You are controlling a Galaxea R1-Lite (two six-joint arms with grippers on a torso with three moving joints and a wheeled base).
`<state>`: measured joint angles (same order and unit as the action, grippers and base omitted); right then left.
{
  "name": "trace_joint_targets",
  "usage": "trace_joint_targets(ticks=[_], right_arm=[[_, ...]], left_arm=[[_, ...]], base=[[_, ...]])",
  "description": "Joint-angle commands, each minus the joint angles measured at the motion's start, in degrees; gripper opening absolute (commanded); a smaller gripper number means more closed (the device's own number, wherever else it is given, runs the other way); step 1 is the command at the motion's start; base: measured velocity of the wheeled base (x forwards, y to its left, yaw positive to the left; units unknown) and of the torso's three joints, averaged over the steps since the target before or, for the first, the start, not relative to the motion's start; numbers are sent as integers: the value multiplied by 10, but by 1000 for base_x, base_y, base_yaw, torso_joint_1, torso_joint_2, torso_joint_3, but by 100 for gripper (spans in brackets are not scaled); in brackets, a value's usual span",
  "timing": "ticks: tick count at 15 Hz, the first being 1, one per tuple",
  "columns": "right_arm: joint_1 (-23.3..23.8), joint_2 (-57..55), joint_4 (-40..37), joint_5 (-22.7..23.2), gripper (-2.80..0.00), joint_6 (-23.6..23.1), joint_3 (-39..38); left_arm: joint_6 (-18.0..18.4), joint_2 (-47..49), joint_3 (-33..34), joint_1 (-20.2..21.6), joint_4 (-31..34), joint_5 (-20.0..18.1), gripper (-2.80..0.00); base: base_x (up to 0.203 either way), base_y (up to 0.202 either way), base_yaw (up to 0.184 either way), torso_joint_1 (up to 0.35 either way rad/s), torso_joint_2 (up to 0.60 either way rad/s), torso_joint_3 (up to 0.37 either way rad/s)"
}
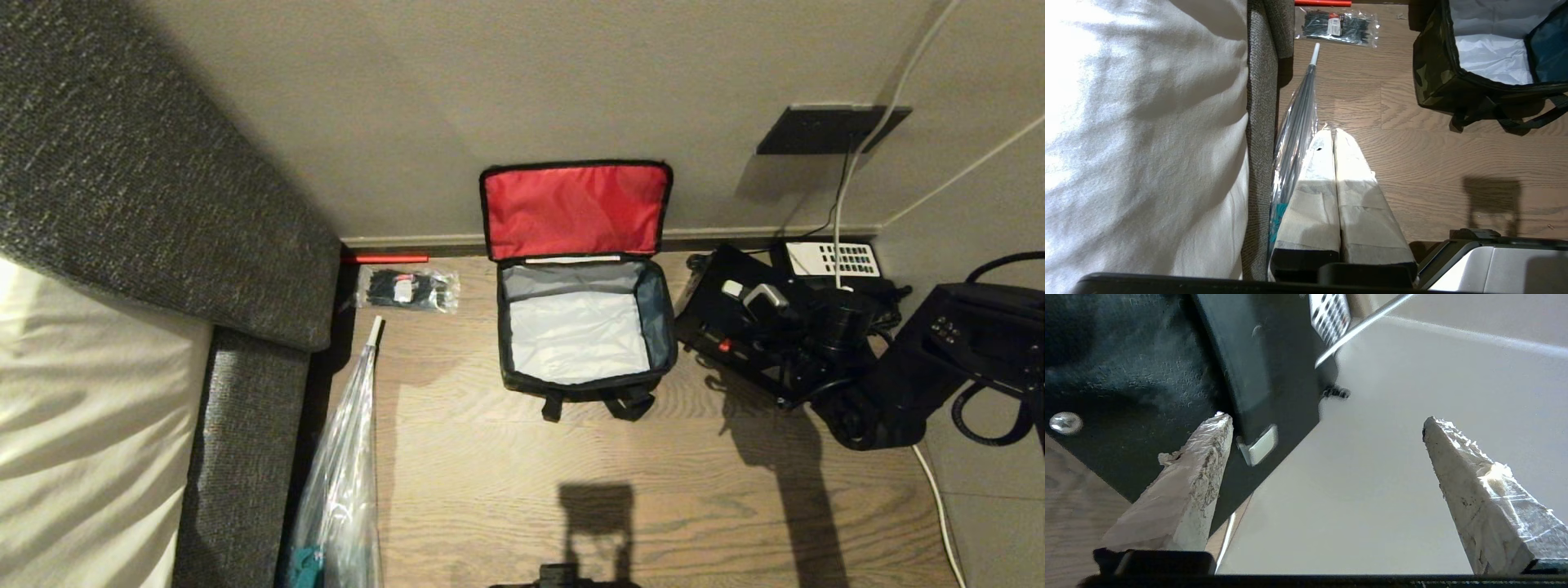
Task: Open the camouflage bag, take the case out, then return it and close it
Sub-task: Grip the handle again
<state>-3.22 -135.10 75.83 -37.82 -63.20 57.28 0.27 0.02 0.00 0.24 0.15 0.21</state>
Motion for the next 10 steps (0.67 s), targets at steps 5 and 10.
trace_joint_targets(ticks=[5, 10], right_arm=[[-2, -70, 0, -9, 0, 41, 66], [-1, -94, 2, -8, 0, 42, 145]], left_arm=[[0, -1, 1, 0, 0, 1, -280], [0, -2, 1, 0, 0, 0, -280]], base=[[0, 0, 0, 0, 0, 0], [0, 0, 0, 0, 0, 0]])
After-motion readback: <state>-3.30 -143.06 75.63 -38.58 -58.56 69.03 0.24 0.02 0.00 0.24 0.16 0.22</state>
